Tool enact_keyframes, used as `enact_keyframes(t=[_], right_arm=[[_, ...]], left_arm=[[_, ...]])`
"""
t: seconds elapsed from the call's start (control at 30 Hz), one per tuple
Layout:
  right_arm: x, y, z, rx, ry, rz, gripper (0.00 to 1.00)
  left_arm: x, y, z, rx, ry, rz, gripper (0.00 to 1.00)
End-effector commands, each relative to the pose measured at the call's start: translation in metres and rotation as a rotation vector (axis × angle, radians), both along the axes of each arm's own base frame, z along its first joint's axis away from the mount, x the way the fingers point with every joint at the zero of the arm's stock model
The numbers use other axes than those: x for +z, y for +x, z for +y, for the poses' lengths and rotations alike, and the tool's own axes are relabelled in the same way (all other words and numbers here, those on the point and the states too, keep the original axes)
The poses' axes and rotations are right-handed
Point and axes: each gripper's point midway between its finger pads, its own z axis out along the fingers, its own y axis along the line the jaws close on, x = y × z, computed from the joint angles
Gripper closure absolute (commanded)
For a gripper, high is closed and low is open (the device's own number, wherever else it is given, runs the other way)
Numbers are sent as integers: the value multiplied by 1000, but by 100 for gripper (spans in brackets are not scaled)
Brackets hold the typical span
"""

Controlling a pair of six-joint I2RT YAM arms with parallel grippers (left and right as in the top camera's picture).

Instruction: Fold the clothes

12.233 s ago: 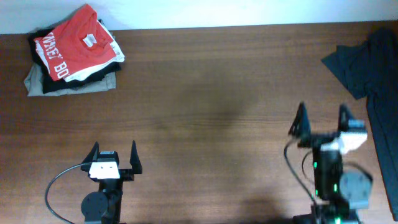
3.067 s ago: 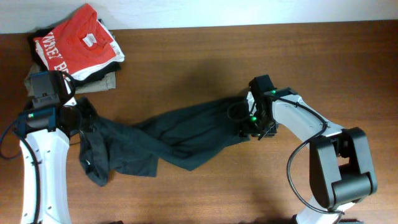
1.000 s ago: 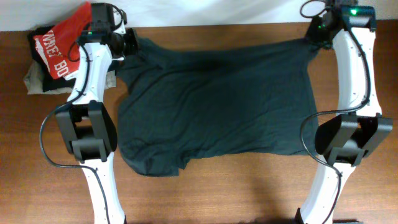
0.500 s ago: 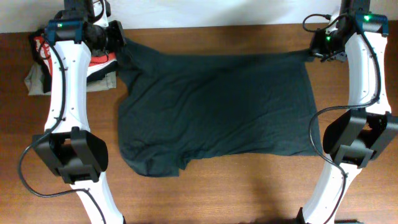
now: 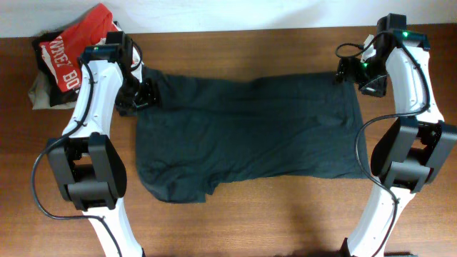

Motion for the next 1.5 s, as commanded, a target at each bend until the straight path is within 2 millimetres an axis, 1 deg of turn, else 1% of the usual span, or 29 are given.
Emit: enact_keyframes(t=[0.0, 0.03, 0.07, 0.1, 0.13, 0.17, 0.2, 0.3, 0.33, 0.4, 0.43, 0.53, 0.6, 0.63, 0.67, 0.73, 0.8, 0.87, 0.93, 1.0, 1.1, 1.13, 1.17, 1.2, 1.23, 1.27, 1.33, 1.4, 1.47], right_arm=[[-1, -8, 5, -16, 13, 32, 4], [0, -6, 9, -7, 22, 24, 6], [0, -3, 13, 2, 20, 16, 37], [-2, 1, 18, 14, 17, 4, 63], [-9, 4, 24, 27, 10, -7, 83], [-18, 5, 27, 36, 3, -7, 91], [-29, 6, 27, 37, 1, -10, 96], [-60, -1, 28, 37, 3, 6, 96], [-76, -4, 29, 37, 3, 6, 96], [-93, -8, 26, 32, -12, 3, 96], [-97, -11, 21, 25, -45, 21, 96], [-109, -22, 0, -5, -160, 82, 96], [-119, -38, -17, -62, -246, 161, 96], [-119, -41, -19, -67, -248, 171, 96], [-119, -47, -25, -108, -243, 193, 96], [-118, -59, -47, -187, -242, 226, 96], [-119, -71, -72, -267, -227, 246, 96], [-115, -75, -83, -294, -223, 245, 96], [-105, -73, -91, -313, -228, 220, 96], [-88, -67, -97, -328, -233, 180, 96], [-64, -62, -99, -330, -231, 167, 96], [-49, -59, -97, -328, -218, 157, 96], [-35, -58, -96, -328, -211, 145, 96], [-7, -57, -91, -326, -187, 109, 84], [18, -54, -82, -320, -142, 58, 55], [34, -54, -74, -312, -107, 23, 1], [74, -61, -60, -299, -56, -50, 1], [123, -84, -49, -294, -58, -121, 1], [145, -112, -40, -290, -63, -114, 1]], left_arm=[[14, -6, 19, 11, 100, 6, 23], [26, 2, 18, 14, 100, -42, 23], [28, 9, 15, 9, 96, -76, 26], [25, 15, 9, -10, 96, -93, 42], [14, 19, -2, -39, 96, -84, 67], [3, 19, -12, -62, 95, -63, 83], [-12, 22, -21, -85, 96, -47, 93], [-51, 36, -24, -91, 107, -32, 99], [-64, 36, -18, -81, 107, -8, 99], [-79, 35, -4, -64, 149, 21, 99], [-86, 33, 6, -59, 196, 38, 99], [-110, 27, 9, -59, 202, 93, 99], [-128, 18, 20, -59, 262, 148, 99], [-130, 14, 24, -39, 281, 164, 99], [-131, 2, 33, 9, 334, 213, 99], [-124, -18, 46, 59, 396, 293, 99], [-119, -34, 40, 65, 406, 356, 99], [-114, -44, 25, 61, 422, 386, 99], [-103, -54, 10, 40, 440, 412, 99], [-85, -57, 5, 32, 441, 400, 99], [-46, -32, 3, 64, 411, 226, 99], [-28, -21, 2, 44, 396, 145, 99], [-12, -15, 1, 25, 389, 96, 93], [19, -9, 0, 30, 376, 12, 66], [45, -9, 0, 39, 365, -53, 1], [62, -11, 0, 44, 357, -93, 1], [95, -21, -15, -31, 264, -158, 1], [139, -38, -26, -51, 240, -261, 1], [164, -57, -45, -101, 225, -315, 1]])
